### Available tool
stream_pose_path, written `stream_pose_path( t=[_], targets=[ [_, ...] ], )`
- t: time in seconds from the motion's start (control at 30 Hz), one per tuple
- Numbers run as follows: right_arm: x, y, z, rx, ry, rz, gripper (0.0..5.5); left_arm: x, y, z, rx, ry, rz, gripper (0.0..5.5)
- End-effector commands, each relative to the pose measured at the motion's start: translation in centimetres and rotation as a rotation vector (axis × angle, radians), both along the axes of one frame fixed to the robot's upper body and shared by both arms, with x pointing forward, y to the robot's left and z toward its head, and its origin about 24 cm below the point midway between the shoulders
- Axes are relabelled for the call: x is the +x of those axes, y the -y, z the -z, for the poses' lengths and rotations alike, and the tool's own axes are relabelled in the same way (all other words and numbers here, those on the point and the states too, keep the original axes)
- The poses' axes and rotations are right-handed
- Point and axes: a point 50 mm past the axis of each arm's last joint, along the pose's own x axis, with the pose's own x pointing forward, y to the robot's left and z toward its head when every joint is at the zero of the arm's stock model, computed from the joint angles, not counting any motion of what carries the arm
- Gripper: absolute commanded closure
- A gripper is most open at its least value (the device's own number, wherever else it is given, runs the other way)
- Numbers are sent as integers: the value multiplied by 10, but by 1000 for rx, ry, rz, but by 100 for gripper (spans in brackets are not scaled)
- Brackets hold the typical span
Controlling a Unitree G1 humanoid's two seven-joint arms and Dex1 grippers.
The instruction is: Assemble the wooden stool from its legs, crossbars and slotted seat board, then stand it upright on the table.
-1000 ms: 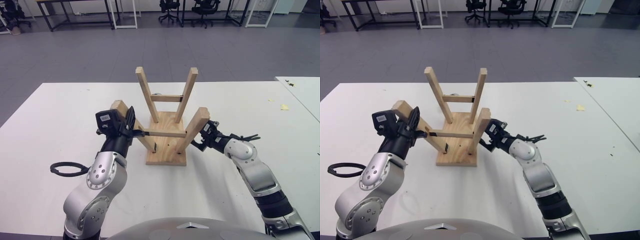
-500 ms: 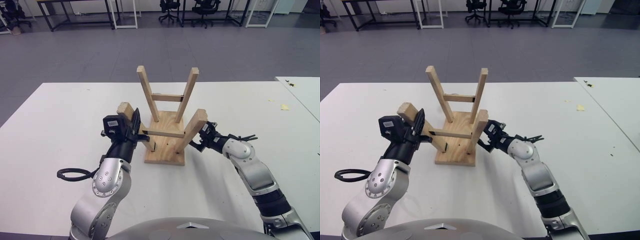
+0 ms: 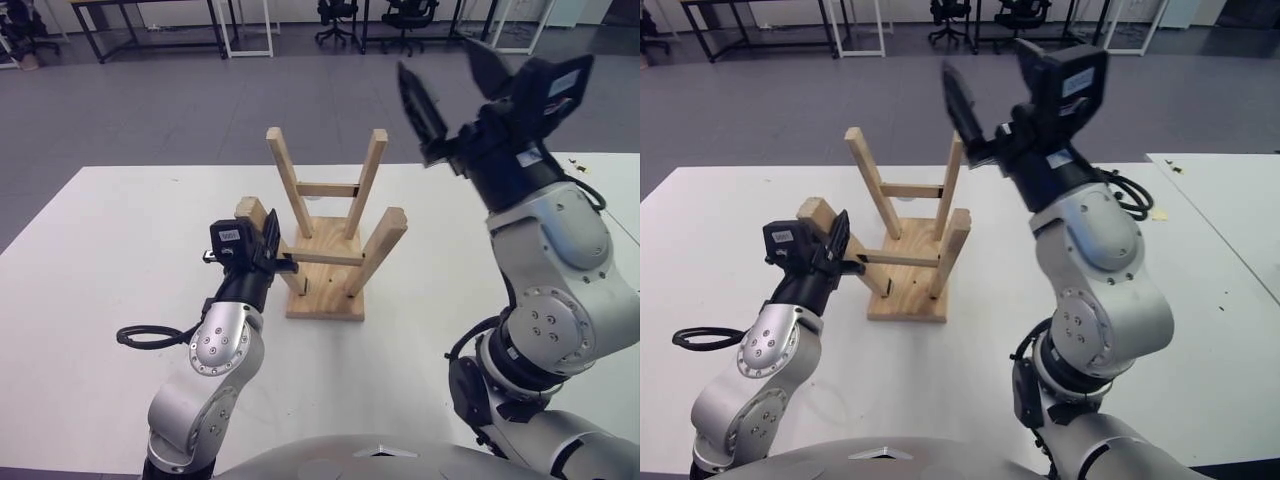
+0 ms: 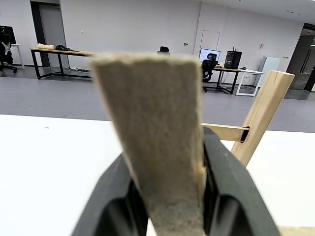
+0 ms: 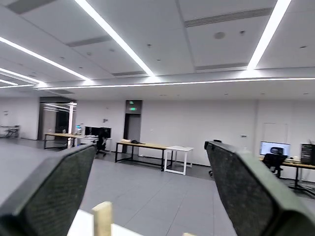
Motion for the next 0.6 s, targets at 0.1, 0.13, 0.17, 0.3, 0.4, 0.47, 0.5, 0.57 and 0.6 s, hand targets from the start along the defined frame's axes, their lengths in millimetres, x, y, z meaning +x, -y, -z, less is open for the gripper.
stream_pose_path(
  t=[0.1, 0.13, 0.17, 0.3, 0.4, 0.47, 0.5, 0.57, 0.6],
  targets=[
    [-6, -22, 29, -309, -66, 2, 139, 12, 6, 15, 78, -153, 34, 341],
    [-6, -23, 33, -331, -71, 12, 139, 11, 5, 7, 53, -124, 42, 323],
    [-6, -24, 35, -343, -78, 28, 139, 11, 5, -1, 39, -98, 56, 306],
    [1, -26, 46, -427, -101, 96, 139, 10, -1, -31, -7, 29, 87, 242],
    [6, -27, 56, -566, -80, 134, 139, 9, -18, -61, -3, 223, 26, 201],
    [16, -17, 68, -736, -49, 214, 139, 5, -26, -89, 98, 417, -3, 167],
    [21, -9, 73, -813, -30, 255, 139, 4, -27, -97, 121, 476, -8, 148],
    [30, -2, 73, -905, 30, 301, 139, 7, -32, -104, 115, 521, -32, 116],
    [32, -8, 66, -891, 69, 294, 139, 10, -35, -105, 107, 518, -43, 95]
  ],
)
